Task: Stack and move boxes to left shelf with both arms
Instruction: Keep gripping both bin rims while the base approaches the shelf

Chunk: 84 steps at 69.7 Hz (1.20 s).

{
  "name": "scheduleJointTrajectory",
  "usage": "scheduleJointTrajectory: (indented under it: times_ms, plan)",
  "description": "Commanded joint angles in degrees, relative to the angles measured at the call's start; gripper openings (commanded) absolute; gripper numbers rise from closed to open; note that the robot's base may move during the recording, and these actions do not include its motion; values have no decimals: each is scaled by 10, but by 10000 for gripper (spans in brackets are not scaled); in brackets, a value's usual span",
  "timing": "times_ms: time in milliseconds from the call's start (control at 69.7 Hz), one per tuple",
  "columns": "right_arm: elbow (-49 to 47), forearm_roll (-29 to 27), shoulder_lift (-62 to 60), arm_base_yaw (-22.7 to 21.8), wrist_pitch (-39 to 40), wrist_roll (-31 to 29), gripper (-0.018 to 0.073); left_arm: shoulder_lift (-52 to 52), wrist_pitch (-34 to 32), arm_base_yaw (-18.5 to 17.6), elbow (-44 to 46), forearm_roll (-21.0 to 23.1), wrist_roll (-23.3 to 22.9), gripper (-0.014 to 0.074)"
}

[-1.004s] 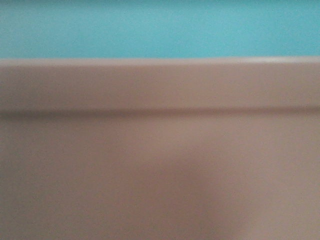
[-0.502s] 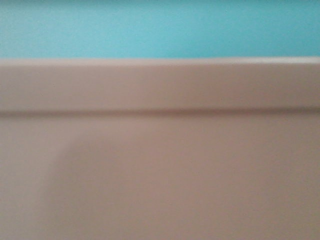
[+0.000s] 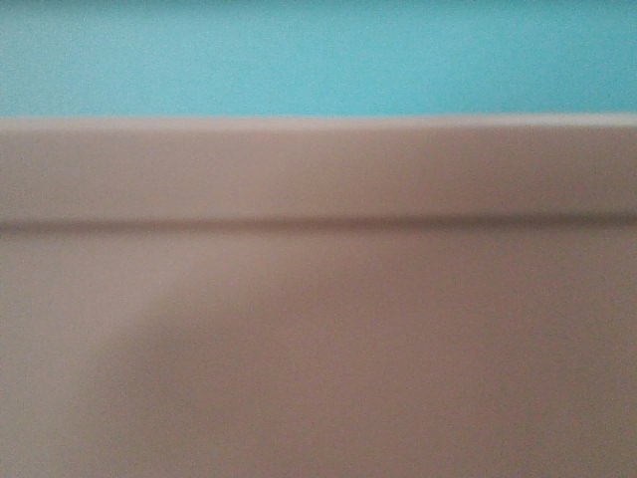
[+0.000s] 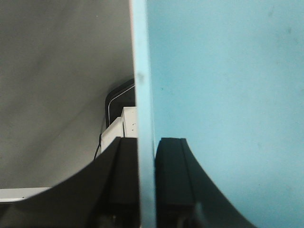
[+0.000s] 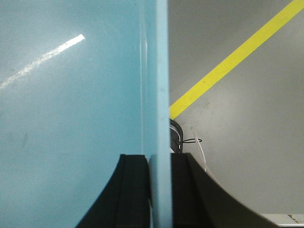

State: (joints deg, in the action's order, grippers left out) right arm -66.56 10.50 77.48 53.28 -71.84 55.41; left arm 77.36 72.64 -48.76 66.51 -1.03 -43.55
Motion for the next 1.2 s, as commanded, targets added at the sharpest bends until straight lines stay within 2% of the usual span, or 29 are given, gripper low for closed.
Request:
scheduleJointTrajectory:
  times_ms: [0, 316, 1191]
  plan:
    - [-20, -8, -20, 5, -10, 0, 53, -21, 41, -11, 22, 53, -2, -6]
    - [-20, -8, -20, 5, -11, 0, 53, -21, 41, -11, 22, 66, -2, -6]
    - [-20, -8, -20, 5, -11, 0, 53, -21, 41, -11, 22, 68, -2, -6]
